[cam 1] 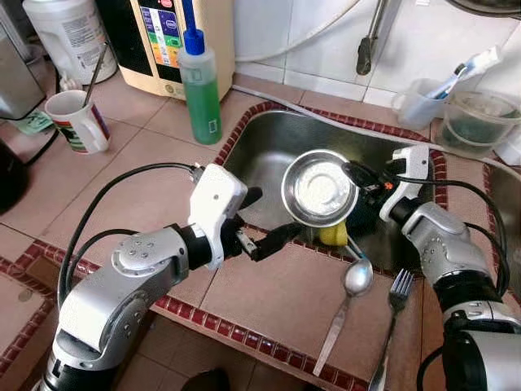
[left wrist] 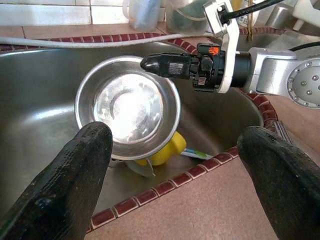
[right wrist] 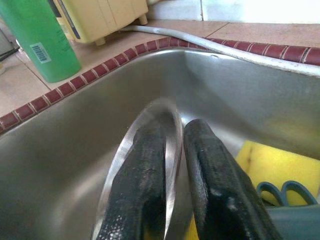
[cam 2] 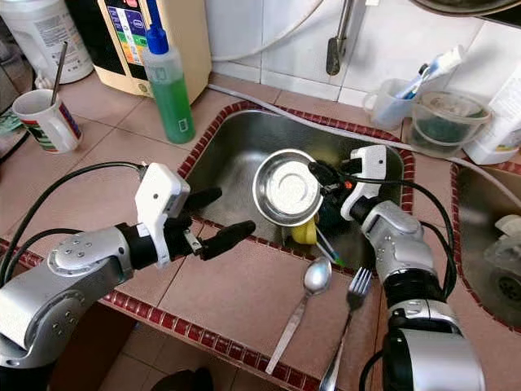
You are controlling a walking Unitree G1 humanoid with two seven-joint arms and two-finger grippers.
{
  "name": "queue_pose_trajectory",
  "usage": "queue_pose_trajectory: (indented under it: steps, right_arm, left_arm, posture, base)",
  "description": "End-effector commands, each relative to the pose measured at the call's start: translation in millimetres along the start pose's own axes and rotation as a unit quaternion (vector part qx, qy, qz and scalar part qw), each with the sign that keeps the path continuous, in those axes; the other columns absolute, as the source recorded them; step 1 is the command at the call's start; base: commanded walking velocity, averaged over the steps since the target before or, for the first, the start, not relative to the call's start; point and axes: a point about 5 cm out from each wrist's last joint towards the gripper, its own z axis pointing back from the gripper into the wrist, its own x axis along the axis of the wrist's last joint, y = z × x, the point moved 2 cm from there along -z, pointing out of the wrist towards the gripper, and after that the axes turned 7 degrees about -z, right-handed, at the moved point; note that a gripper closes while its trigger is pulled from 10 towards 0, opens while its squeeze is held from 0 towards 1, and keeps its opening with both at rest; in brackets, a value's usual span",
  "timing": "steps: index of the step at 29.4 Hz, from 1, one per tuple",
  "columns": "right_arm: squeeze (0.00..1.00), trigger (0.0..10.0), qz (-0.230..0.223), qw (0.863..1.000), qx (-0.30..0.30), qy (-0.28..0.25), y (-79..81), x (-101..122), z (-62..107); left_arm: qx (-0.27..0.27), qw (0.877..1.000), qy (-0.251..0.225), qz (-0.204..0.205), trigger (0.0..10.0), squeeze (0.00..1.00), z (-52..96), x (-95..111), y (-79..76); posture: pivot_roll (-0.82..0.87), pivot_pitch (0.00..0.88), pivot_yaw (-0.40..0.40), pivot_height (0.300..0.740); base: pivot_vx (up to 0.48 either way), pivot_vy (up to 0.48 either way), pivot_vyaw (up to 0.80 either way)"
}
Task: Kitchen organization
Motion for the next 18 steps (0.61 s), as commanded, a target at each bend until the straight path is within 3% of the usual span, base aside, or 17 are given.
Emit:
queue_pose_trajectory:
  steps: [1,18]
  right_arm:
    - [1.0,10.0,0.011,1.0,0.0,-0.008,-2.8,8.9,0.6]
    - [1.0,10.0,0.024,0.999,0.0,-0.026,-4.2,21.2,-2.7]
  left_arm:
    - [-0.005,1.0,0.002,-0.006,10.0,0.0,0.4,0.5,-1.8]
    - [0.039,0.999,0.0,-0.021,10.0,0.0,2.0,0.0,11.4]
  posture:
    - [0.04,0.173,-0.009,0.731]
    - [0.05,0.158,-0.025,0.731]
  base:
    - [0.0,0.0,0.0]
    - [0.0,0.0,0.0]
